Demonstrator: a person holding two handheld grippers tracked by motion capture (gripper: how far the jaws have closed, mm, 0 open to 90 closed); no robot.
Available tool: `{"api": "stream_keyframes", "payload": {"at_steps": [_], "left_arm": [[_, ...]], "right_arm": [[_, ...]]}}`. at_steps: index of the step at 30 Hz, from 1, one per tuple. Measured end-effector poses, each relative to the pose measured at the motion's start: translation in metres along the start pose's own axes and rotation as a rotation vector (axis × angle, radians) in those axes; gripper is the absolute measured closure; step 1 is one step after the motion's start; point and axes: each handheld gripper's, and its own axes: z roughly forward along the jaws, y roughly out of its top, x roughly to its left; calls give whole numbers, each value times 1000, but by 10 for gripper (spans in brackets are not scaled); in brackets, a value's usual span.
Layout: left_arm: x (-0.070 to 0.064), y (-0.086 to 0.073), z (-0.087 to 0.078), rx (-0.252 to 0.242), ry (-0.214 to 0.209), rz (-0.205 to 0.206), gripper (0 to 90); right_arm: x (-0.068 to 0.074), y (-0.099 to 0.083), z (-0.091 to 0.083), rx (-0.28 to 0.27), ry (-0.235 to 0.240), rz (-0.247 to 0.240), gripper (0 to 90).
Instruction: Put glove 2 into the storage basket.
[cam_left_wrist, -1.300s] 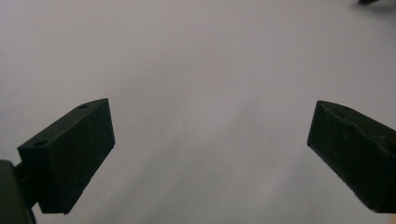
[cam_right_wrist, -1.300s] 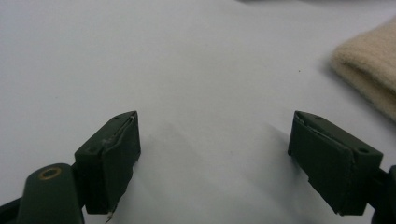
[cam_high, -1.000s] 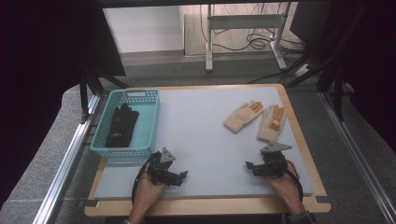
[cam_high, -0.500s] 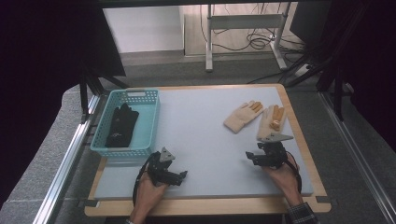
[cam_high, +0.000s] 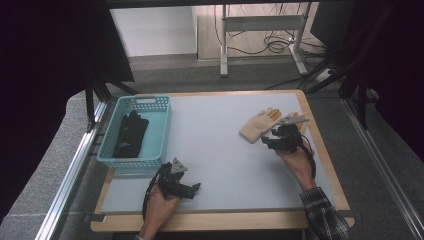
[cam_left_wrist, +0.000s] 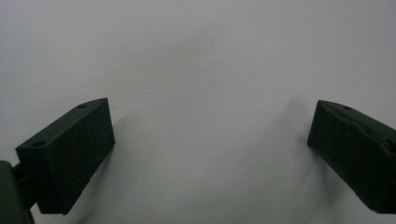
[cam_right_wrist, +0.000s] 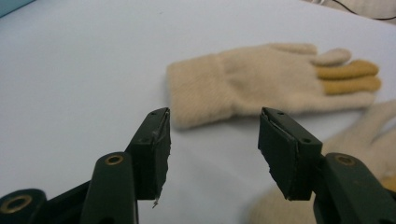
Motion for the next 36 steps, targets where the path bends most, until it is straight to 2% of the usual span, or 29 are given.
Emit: {"api": "stream_keyframes", "payload": {"at_steps": [6, 14, 21, 24, 27, 30, 32, 36], "left_arm": [[0, 0, 0, 1, -1, 1, 7], [0, 0, 0, 1, -1, 1, 7], [0, 0, 0, 1, -2, 1, 7], [0, 0, 0, 0, -2, 1, 7], [0, 0, 0, 0, -1, 1, 7], [0, 0, 0, 0, -1, 1, 8], [0, 0, 0, 0, -2, 1, 8], [0, 0, 0, 0, -1, 1, 8]], "right_arm": [[-13, 17, 25, 12, -41, 24, 415], [-28, 34, 63, 33, -87, 61, 270], [-39, 37, 96, 83, -123, 106, 220], [-38, 36, 107, 108, -141, 86, 228], [-34, 36, 110, 130, -160, 55, 340], [-31, 36, 108, 140, -168, 45, 499], [-28, 37, 105, 147, -177, 24, 571], [-24, 39, 97, 127, -170, -33, 720]]}}
